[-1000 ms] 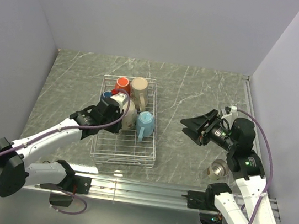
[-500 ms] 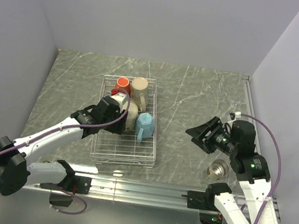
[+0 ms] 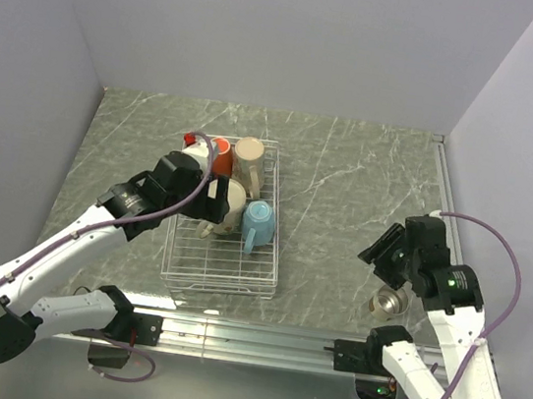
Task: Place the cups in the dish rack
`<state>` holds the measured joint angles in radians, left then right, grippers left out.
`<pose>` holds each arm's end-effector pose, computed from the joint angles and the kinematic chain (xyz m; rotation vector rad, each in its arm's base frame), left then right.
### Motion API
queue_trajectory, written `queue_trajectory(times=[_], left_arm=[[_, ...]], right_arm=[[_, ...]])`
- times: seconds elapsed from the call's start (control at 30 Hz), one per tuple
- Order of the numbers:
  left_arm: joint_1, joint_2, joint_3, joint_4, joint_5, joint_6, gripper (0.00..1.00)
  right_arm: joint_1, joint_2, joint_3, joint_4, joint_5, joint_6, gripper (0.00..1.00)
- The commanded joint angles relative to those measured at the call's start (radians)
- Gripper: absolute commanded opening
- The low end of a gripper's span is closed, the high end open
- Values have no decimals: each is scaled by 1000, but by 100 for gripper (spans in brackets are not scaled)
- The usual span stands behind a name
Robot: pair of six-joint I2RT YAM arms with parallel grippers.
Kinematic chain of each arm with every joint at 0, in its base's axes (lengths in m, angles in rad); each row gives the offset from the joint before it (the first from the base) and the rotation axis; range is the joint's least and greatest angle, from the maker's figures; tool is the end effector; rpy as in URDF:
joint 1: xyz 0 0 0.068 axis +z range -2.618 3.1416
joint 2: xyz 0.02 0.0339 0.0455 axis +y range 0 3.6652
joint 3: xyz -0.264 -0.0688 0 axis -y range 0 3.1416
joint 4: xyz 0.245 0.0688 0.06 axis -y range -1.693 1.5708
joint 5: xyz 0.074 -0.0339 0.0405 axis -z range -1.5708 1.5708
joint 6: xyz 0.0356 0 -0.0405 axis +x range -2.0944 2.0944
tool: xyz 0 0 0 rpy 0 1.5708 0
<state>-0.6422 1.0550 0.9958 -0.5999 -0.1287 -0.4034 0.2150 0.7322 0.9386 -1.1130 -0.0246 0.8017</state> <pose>0.1824 -0.1307 0.3216 0.1980 2.2492 -0.4265 0.1158 0.0262 0.3126 0.7229 2.4305 0.4529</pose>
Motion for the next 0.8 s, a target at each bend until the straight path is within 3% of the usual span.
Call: queue_trajectory(times=[0.0,0.23,0.37,0.77], left_arm=[[4,-23,69,-54,-9,-5,98],[3,-56,90,-87,3,-23,99],[3,-72,92,-101,18,-34,99],[3,-116,98,-129,32,-77,99]], right_arm=[[-5,36,-17,-31,172,-38,60],[-8,87,-104,7,284,-32,61],[-11,118,-112,-8,347,65,64],[-40,206,-285,123,279,151,62]])
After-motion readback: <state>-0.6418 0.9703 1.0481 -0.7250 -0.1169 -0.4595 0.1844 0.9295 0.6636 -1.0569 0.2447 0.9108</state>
